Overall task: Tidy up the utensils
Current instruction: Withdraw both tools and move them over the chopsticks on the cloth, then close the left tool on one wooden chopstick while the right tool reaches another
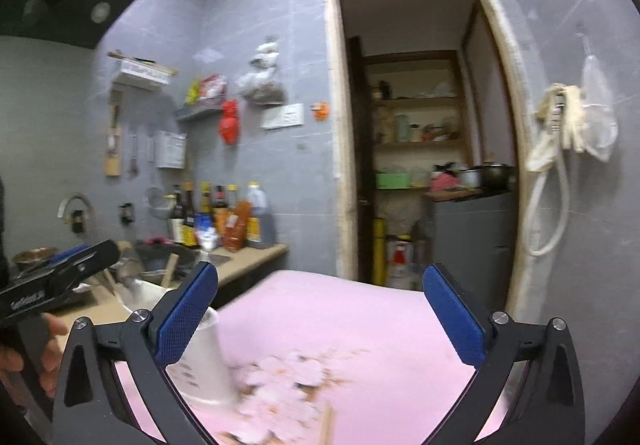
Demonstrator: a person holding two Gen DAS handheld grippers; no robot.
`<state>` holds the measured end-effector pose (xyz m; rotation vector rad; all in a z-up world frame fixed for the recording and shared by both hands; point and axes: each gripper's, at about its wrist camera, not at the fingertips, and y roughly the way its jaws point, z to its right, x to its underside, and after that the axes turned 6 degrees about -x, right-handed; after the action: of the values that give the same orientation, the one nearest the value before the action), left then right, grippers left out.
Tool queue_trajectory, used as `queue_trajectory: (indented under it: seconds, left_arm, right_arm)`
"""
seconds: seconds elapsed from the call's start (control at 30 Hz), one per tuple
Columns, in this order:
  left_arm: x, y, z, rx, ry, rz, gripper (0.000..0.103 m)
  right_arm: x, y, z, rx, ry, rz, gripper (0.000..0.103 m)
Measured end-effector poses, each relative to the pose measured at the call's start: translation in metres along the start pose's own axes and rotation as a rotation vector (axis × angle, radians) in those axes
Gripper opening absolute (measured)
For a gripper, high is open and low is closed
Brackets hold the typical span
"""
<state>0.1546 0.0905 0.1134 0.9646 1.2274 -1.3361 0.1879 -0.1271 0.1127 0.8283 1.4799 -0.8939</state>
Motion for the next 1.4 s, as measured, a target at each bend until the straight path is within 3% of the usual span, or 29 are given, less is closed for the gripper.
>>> queue_trajectory:
  seconds: [0.23,0.5,0.77,0.93,0.97,1.13,1.4]
  left_arm:
    - [0.030,0.008,0.030,0.059,0.026,-0.139,0.095]
    - [0.064,0.017,0.062,0.127,0.092,-0.301,0.095]
    - [0.088,0.033,0.072,0.129,0.113,-0.473,0.095]
    - [0.100,0.041,0.079,0.153,0.140,-0.578,0.095]
    - [0.103,0.043,0.079,0.159,0.147,-0.597,0.095]
    - [0.118,0.051,0.082,0.179,0.170,-0.682,0.093]
    - [0.126,0.057,0.077,0.201,0.155,-0.737,0.087]
  right_arm:
    - [0.020,-0.026,0.032,0.094,0.013,-0.101,0.103]
    - [0.060,-0.049,0.055,0.136,0.039,-0.318,0.103]
    - [0.097,-0.058,0.045,0.086,0.008,-0.513,0.103]
    - [0.111,-0.054,0.030,0.000,0.008,-0.617,0.102]
    - [0.113,-0.053,0.028,-0.012,0.003,-0.629,0.100]
    - [0.124,-0.045,0.017,-0.052,-0.030,-0.706,0.069]
    - [0.128,-0.043,0.003,-0.104,-0.061,-0.742,0.055]
